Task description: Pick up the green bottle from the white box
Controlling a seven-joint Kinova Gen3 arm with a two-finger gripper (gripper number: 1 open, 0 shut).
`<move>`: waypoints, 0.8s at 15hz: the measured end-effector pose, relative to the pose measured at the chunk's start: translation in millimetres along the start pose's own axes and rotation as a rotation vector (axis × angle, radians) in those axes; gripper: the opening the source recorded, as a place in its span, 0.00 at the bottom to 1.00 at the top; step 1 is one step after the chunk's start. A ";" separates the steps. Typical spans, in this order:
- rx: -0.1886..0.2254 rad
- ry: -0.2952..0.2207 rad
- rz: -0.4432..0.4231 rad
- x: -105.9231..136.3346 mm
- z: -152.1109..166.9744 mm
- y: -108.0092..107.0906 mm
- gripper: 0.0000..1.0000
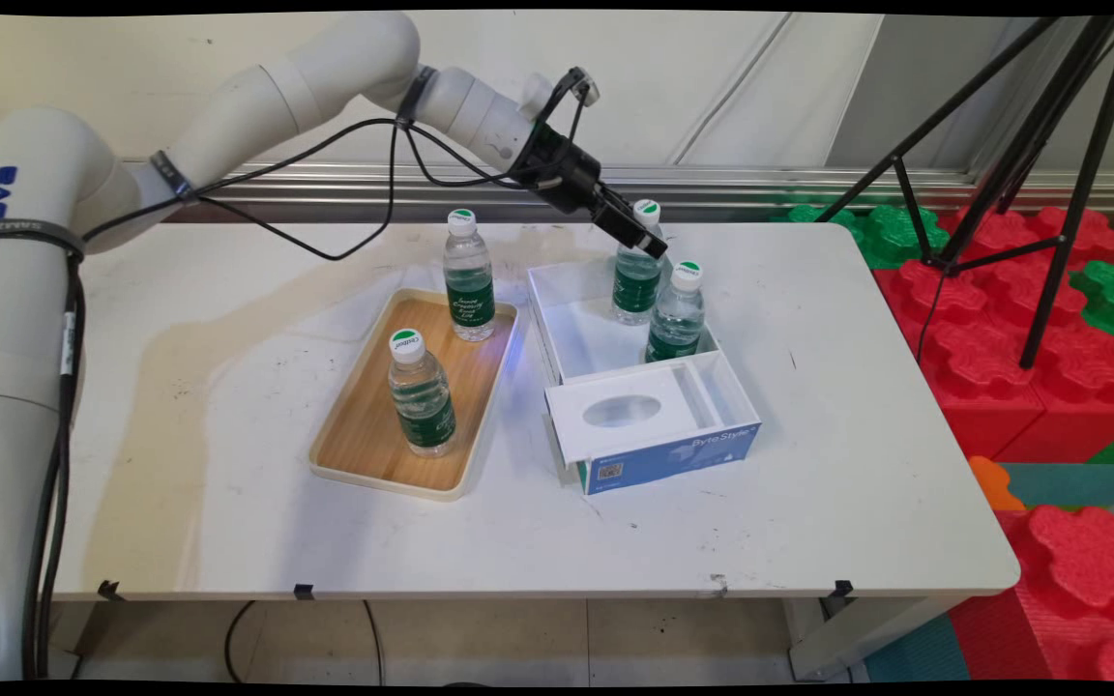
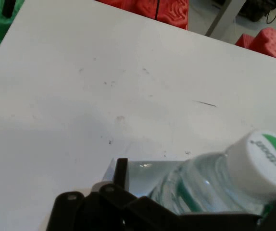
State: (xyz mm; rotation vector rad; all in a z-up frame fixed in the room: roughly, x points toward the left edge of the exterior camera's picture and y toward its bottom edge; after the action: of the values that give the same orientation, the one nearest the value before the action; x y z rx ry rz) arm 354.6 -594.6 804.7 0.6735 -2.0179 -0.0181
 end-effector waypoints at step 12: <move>-0.003 -0.001 0.046 -9.6 15.4 -6.9 1.00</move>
State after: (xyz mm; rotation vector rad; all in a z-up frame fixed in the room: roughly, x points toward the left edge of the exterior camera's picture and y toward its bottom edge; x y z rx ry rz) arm 348.9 -599.8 786.9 0.6249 -2.0332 0.0060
